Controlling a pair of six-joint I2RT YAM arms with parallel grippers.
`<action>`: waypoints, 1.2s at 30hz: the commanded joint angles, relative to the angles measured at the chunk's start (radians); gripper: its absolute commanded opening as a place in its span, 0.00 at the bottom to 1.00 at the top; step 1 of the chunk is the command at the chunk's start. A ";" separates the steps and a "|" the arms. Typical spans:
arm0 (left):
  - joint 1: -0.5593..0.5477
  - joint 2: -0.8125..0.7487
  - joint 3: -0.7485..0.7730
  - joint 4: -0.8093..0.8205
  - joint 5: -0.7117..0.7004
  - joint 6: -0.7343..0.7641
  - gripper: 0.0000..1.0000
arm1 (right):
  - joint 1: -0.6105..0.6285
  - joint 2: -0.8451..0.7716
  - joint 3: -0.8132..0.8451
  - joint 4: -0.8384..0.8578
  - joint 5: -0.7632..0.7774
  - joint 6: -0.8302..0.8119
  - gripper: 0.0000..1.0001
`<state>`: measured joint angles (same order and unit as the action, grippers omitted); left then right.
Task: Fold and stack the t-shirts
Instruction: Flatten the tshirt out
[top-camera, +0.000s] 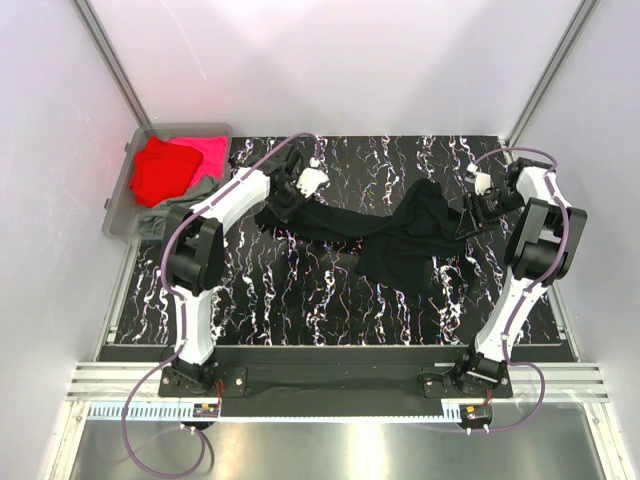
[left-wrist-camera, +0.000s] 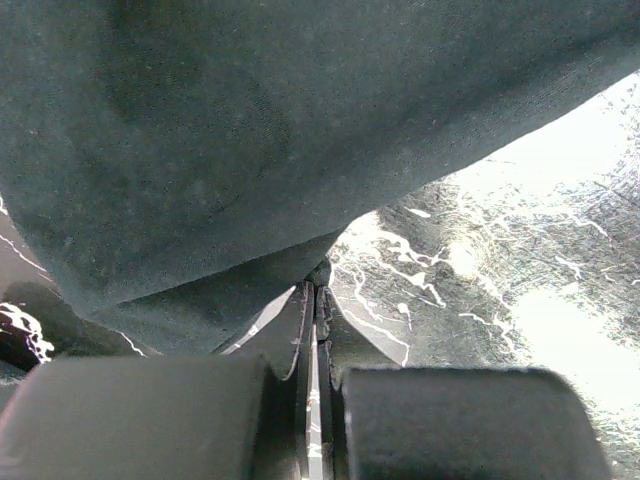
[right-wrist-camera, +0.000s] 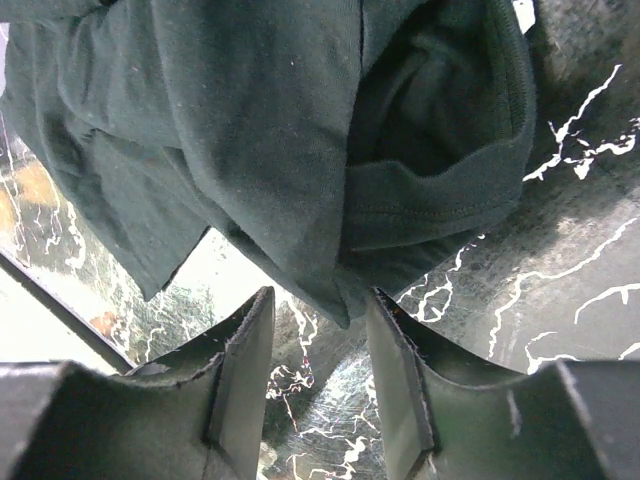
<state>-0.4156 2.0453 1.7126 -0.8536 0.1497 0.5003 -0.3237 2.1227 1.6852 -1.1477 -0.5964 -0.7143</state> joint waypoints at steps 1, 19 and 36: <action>-0.005 -0.034 0.030 0.004 -0.013 0.009 0.00 | -0.005 0.002 0.028 -0.020 -0.032 -0.017 0.48; 0.006 -0.186 0.022 0.002 -0.062 0.041 0.00 | -0.015 -0.180 0.163 0.014 -0.037 0.074 0.00; -0.032 -0.717 0.212 0.004 -0.209 0.122 0.00 | -0.015 -0.576 0.791 0.170 0.280 0.421 0.00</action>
<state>-0.4339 1.3613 1.8900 -0.8627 0.0044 0.5694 -0.3347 1.5970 2.4313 -1.0222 -0.4545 -0.3904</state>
